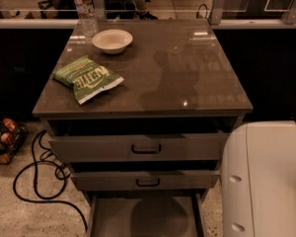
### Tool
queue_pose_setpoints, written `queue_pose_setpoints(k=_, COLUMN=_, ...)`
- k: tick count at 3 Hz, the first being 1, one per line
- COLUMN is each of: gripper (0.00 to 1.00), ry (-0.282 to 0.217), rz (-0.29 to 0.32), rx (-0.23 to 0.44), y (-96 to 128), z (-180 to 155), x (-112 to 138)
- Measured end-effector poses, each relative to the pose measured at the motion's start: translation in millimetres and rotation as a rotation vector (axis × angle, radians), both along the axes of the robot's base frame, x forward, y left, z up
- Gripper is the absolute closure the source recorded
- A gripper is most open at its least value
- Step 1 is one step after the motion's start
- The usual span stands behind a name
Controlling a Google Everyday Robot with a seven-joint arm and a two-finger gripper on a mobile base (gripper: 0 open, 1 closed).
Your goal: Place green rice chip bag into bottom drawer
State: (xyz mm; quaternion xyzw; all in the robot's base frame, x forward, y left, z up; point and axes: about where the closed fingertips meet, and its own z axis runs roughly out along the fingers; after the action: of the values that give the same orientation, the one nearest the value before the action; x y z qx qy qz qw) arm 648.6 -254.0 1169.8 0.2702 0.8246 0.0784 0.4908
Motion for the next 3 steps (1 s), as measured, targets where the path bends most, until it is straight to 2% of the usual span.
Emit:
queue_pose_setpoints(k=1, gripper=1.00, ry=-0.062, rz=0.044, rx=0.057, y=17, z=15, x=-24)
queue_pose_setpoints(k=2, gripper=1.00, ry=-0.078, rz=0.053, rx=0.057, y=19, z=17, x=-19)
queue_pose_setpoints(k=3, gripper=1.00, ry=-0.038, rz=0.031, rx=0.014, y=24, z=1, x=-8)
